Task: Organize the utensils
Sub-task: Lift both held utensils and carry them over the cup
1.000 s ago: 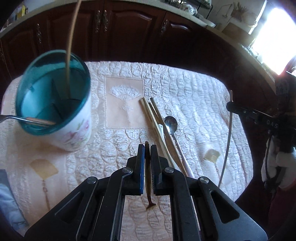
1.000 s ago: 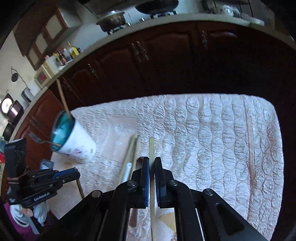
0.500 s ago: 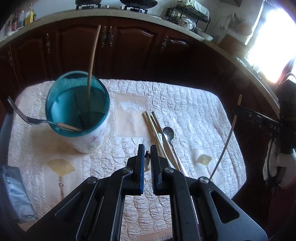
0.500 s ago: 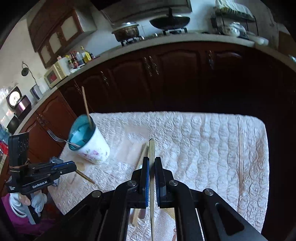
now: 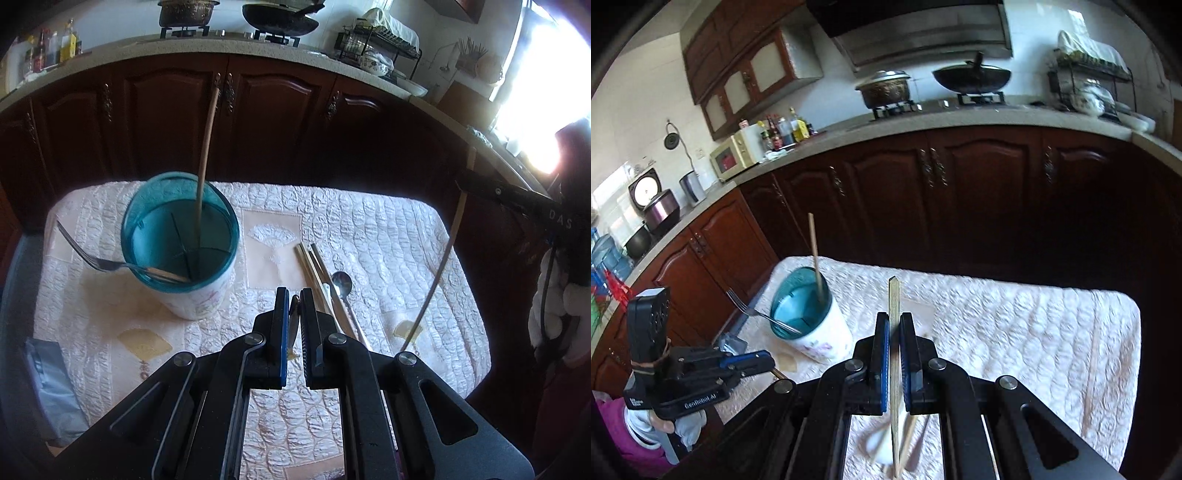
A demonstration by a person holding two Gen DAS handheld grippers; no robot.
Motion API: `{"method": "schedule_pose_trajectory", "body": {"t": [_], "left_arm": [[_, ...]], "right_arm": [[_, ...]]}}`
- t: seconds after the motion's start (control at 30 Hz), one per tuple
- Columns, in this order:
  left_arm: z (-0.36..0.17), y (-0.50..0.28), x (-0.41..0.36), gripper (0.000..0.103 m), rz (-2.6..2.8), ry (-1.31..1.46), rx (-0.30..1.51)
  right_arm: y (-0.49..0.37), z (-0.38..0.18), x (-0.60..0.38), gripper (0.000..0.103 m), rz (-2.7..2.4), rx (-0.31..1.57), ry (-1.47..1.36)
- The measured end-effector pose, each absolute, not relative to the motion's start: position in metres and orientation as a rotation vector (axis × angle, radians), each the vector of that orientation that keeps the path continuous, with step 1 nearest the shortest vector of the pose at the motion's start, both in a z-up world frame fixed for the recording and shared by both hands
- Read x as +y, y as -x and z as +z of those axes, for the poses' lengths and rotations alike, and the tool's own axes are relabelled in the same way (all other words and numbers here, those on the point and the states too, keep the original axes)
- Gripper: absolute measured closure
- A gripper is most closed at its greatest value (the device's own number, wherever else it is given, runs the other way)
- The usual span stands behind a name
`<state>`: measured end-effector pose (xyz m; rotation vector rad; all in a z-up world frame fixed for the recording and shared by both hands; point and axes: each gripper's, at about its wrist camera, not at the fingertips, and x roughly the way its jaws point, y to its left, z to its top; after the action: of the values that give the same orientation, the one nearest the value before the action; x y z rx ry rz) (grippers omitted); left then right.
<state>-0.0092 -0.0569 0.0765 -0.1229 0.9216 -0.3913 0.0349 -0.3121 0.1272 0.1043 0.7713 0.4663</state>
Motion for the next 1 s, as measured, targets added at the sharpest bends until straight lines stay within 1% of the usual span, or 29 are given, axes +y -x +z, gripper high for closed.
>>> {"method": "schedule_pose_trajectory", "body": {"t": [0.33,0.77,0.87,1.0], "left_arm": [[0.097,0.009,-0.04,0.099,-0.369,0.134,0.877],[0.152,-0.019,0.016,0.099,-0.26,0.191,0.75],[0.158,-0.033,0.025,0.099,-0.226,0.189,0.725],[0.151,-0.054,0.034,0.099,-0.188,0.178,0.727]], "right_arm": [[-0.049,0.148,-0.277,0.098,0.516,0.734,-0.077],[-0.07,0.178,-0.223,0.098,0.595,0.645,-0.084],[-0.084,0.183,-0.203,0.098,0.61,0.628,-0.081],[-0.109,0.184,-0.178,0.098,0.606,0.616,-0.08]]}}
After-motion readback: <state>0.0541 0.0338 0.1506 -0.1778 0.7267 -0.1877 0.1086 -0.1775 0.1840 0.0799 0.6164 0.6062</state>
